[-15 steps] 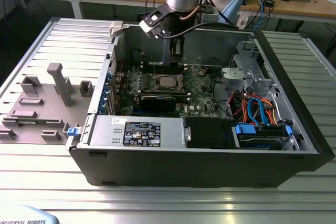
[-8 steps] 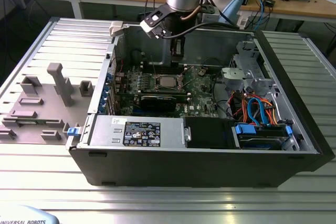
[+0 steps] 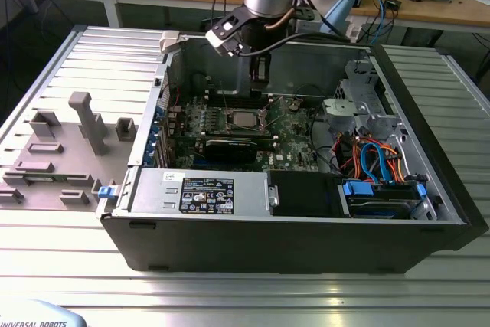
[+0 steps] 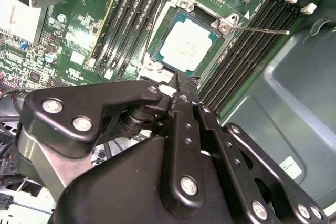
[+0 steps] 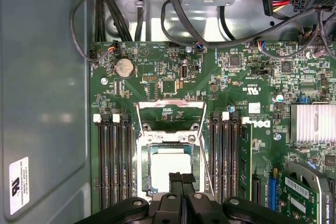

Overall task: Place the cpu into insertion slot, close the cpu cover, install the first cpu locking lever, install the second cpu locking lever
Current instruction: 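Close the cpu cover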

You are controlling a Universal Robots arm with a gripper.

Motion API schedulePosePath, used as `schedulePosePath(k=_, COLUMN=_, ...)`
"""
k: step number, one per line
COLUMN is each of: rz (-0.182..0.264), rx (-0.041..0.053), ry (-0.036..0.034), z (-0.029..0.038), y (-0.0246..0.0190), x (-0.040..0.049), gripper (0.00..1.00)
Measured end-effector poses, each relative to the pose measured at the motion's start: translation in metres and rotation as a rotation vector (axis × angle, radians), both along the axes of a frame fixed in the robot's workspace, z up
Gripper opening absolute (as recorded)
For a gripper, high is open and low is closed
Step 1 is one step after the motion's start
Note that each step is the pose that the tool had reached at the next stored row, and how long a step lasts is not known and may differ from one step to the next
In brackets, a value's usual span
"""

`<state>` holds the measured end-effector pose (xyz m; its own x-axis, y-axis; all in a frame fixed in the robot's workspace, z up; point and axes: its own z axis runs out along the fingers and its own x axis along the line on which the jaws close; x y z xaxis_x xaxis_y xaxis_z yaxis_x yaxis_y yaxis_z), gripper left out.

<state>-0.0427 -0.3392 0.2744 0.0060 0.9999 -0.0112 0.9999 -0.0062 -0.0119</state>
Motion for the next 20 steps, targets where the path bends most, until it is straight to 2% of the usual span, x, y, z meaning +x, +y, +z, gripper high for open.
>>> schedulePosePath(k=13, rz=0.000, rx=-0.0006, ry=0.0000, z=0.0000, y=0.0000, x=0.0063, gripper=0.11)
schedulePosePath(k=14, rz=0.000, rx=-0.0005, ry=0.0000, z=0.0000, y=0.0000, x=0.0187, gripper=0.11)
schedulePosePath(k=16, rz=0.000, rx=-0.0005, ry=0.0000, z=0.0000, y=0.0000, x=0.0280, gripper=0.11)
schedulePosePath(k=20, rz=0.000, rx=-0.0005, ry=0.0000, z=0.0000, y=0.0000, x=0.0308, gripper=0.11)
